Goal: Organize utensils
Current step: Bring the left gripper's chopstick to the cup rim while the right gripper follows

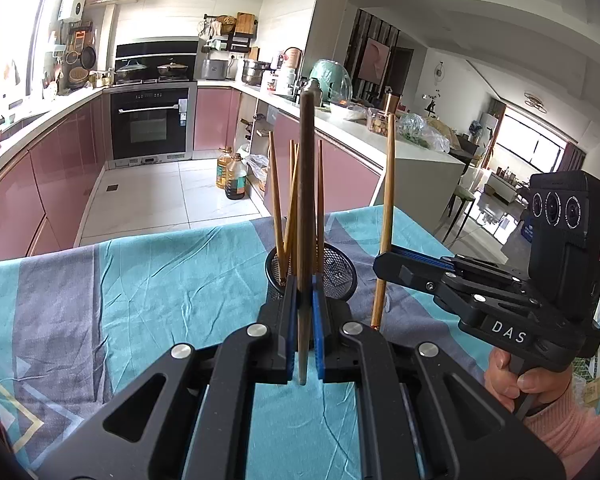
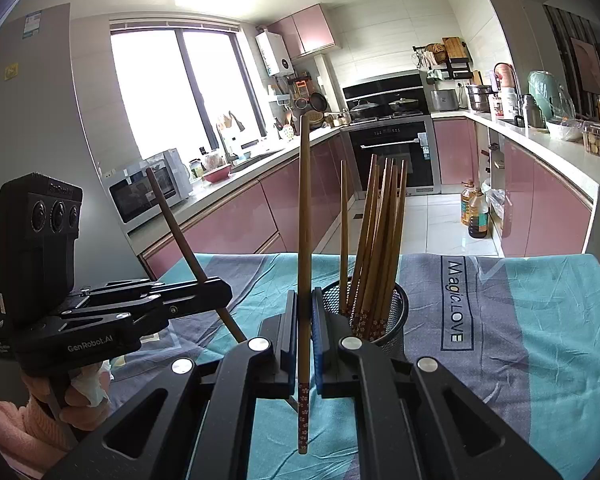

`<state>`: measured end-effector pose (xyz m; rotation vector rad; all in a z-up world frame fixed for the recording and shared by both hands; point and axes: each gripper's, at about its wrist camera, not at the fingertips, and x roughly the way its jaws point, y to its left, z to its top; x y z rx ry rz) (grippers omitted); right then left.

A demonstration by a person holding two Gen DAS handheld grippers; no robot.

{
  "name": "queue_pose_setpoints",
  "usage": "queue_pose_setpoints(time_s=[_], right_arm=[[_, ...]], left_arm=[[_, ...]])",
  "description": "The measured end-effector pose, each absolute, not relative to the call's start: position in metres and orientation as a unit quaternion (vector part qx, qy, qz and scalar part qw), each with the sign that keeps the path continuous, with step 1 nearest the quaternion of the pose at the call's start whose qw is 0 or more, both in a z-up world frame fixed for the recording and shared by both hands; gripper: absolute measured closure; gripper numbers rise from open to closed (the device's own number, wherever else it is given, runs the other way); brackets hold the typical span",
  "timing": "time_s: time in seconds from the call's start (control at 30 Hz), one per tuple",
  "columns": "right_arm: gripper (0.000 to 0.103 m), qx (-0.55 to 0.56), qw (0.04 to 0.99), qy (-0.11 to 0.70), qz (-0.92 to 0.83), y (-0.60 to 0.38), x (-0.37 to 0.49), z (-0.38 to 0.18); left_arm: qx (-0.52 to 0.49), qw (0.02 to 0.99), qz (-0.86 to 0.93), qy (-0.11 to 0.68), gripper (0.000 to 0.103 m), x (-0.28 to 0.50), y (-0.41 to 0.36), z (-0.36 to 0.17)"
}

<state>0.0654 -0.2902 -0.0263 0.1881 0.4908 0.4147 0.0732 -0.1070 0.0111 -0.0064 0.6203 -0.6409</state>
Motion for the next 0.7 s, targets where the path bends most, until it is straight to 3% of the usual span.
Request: queue_pose_setpoints(time_s=[0.7], right_arm=[[0.097, 0.09, 0.947, 0.231, 0.206, -0.293, 0.067, -0.02]], left_arm=[[0.005, 0.905, -0.309, 0.293, 0.096, 0.075, -0.111, 0.022]])
